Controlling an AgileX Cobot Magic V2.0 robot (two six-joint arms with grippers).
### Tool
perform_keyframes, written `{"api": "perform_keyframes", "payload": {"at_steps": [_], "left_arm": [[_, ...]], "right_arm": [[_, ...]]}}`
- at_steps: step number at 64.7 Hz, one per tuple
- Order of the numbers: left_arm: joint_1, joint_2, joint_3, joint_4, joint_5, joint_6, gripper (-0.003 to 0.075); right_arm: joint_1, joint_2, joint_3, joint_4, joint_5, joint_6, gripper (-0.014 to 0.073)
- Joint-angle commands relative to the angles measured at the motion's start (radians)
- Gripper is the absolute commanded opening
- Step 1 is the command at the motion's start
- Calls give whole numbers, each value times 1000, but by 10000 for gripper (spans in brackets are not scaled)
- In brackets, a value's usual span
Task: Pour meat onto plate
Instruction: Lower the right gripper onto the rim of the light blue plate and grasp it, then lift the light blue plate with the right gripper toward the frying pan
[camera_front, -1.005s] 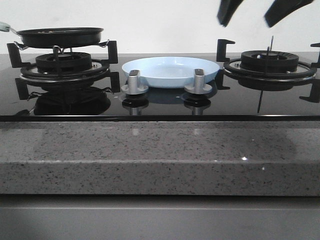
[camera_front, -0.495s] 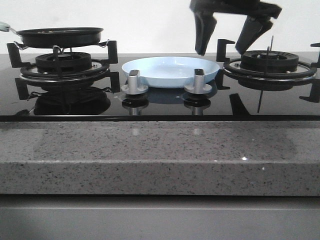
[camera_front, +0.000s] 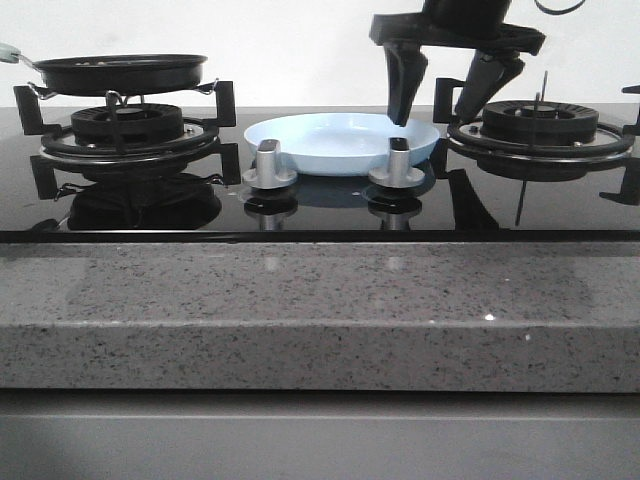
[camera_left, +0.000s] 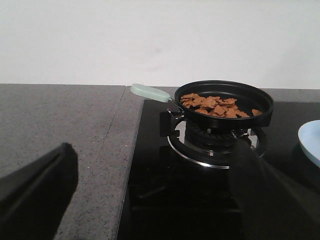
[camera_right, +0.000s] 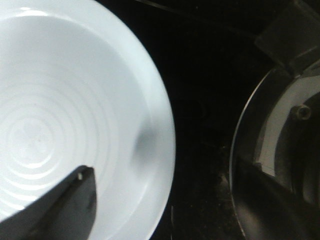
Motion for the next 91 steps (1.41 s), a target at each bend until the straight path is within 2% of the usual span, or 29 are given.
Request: {"api": "perform_keyframes", "payload": {"at_steps": [1,38,46,57,61,91], "left_arm": [[0,9,-34,-8,-81,0,605],[0,9,-34,-8,-81,0,605],[0,9,-34,-8,-81,0,605],[0,9,-34,-8,-81,0,605],[0,9,-34,-8,-81,0,605],[0,9,-34,-8,-77,0,605]], "right_arm": [[0,-60,-35,15,-43,-15,467],[1,2,-35,15,-69,-45,419],[1,2,-35,15,-67,-45,286],[1,1,-38,15,-60,-45,6],[1,1,-50,15,-43,-45,-71],[-4,-10,-290,20,122,-44,-60]]}}
